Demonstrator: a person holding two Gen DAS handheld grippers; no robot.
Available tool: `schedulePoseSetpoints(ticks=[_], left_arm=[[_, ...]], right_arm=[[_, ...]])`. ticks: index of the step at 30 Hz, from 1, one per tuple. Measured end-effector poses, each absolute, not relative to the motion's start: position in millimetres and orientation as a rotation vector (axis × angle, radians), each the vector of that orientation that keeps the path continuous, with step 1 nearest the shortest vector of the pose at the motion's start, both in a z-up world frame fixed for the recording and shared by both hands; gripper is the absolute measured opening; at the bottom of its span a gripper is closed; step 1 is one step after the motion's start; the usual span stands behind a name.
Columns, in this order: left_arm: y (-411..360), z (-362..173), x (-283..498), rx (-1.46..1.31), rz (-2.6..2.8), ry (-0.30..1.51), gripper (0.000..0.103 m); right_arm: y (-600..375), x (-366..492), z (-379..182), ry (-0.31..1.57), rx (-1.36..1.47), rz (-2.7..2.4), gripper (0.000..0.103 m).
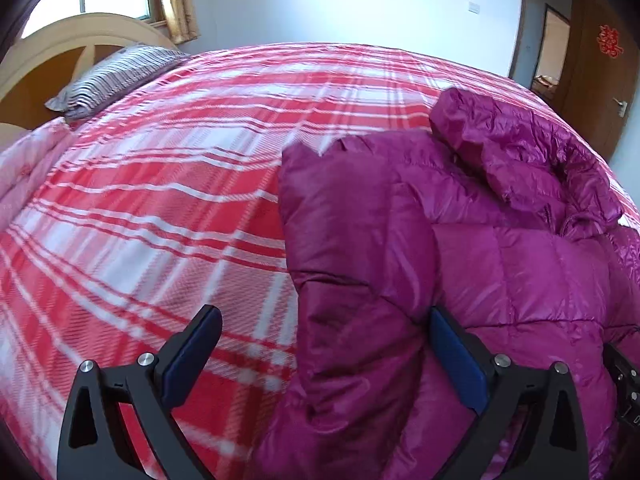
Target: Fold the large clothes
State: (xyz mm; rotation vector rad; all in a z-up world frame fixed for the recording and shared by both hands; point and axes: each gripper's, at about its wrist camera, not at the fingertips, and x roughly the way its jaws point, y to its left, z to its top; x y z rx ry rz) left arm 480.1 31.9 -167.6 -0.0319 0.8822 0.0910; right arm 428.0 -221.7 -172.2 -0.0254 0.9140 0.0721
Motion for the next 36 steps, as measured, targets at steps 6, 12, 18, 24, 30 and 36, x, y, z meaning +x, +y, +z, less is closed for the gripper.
schedulePoseSetpoints(ticks=[6, 12, 18, 24, 30, 36], left_arm=[[-2.2, -116.2, 462.5, 0.001, 0.014, 0.751, 0.102], [-44.8, -154.0, 476.4, 0.212, 0.059, 0.826, 0.102], [-37.7, -175.5, 476.8, 0.17, 0.034, 0.835, 0.102], [-35.2, -180.3, 479.1, 0.154, 0.03, 0.841, 0.102], [-36.8, -181.9, 479.2, 0.159, 0.035, 0.837, 0.102], [-34.6, -182.1, 480.3, 0.149, 0.028, 0.843, 0.102]], right_arm=[[-224.8, 419.4, -124.8, 0.78, 0.029, 0.053, 0.081], [-192.8, 441.4, -146.7, 0.902, -0.091, 0.128, 0.079], [-190.1, 440.6, -166.5, 0.904, -0.164, 0.127, 0.079], [-195.5, 446.3, -175.2, 0.877, -0.177, 0.1, 0.08], [-188.0, 439.5, -174.7, 0.86, -0.179, 0.093, 0.08], [-187.0, 439.9, -174.5, 0.859, -0.182, 0.092, 0.081]])
